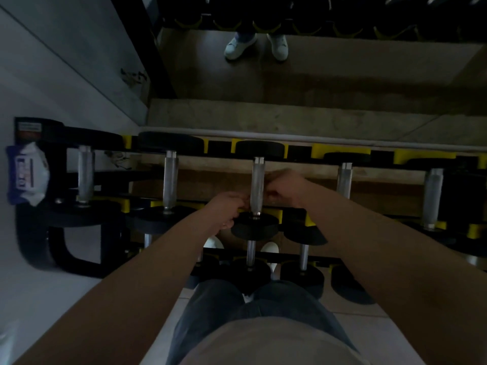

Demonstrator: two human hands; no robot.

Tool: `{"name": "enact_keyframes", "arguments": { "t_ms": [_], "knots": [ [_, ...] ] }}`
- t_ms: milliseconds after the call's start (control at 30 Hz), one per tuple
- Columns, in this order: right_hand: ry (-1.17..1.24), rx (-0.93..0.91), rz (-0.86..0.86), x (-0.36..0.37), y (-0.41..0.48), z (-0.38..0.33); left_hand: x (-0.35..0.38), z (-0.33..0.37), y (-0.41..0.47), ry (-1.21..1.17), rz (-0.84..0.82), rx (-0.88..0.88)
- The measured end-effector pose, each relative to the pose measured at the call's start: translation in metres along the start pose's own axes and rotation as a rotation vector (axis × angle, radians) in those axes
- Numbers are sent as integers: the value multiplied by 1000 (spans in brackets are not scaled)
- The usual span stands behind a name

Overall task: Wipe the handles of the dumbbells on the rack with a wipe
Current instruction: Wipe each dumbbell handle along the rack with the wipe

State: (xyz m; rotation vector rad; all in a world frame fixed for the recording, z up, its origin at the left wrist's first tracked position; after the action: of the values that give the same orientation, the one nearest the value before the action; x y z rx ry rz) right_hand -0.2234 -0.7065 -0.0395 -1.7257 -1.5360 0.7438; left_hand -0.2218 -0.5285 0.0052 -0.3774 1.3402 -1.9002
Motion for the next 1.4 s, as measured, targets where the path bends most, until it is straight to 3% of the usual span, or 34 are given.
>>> {"name": "enact_keyframes", "arguments": {
  "t_ms": [67, 100, 200, 300, 400, 567, 633, 733, 867, 1067, 1133, 1300, 1400],
  "knots": [
    [385, -24, 84, 1, 1, -15, -1, -1, 0, 13, -7, 1],
    [436, -46, 99, 1, 3, -19, -2, -1, 0, 19, -9, 0],
    [11, -62, 43, 5, 0, -10, -3, -1, 0, 33, -10, -2],
    [-377, 66, -129, 8, -14, 12, -1, 0, 0, 20, 8, 6],
    [-563, 34, -216, 5, -24, 12, 1, 2, 0, 33, 1, 24],
    [-82, -153, -2, -5, -31, 10, -3, 6, 2, 80, 71, 153],
    [-14, -265, 94, -6, -35, 5, 0, 11, 0, 103, 73, 240],
    [-142, -446, 251, -3, -38, -8, 2, 21, -1, 90, 96, 304],
    [-523, -651, 253, 12, -46, -22, -1, 18, 2, -7, 168, 236],
    [-1124, -729, -235, 26, -55, 5, 0, 7, -3, 10, 59, 145],
    [-1130, -767, -175, 26, -55, -1, 0, 4, -3, -1, 59, 117],
    [-1170, -863, 220, 27, -38, -32, -4, -4, 2, -48, 80, 68],
    [-1235, -773, 164, 36, -34, -18, -5, -7, 5, -52, 80, 37]
  ]
}}
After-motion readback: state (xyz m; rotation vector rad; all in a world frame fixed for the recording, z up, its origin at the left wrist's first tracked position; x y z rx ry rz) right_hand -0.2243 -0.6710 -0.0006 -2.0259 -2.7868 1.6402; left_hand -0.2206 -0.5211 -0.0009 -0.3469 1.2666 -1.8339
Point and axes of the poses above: each hand's wrist, its own y-axis towards the middle knuckle, its own x-axis out of the palm, z = x × y, the point moved 3 cm from there along y, towards the middle knuckle, and after that the axes turned 14 degrees about y, right-handed, at the moved point
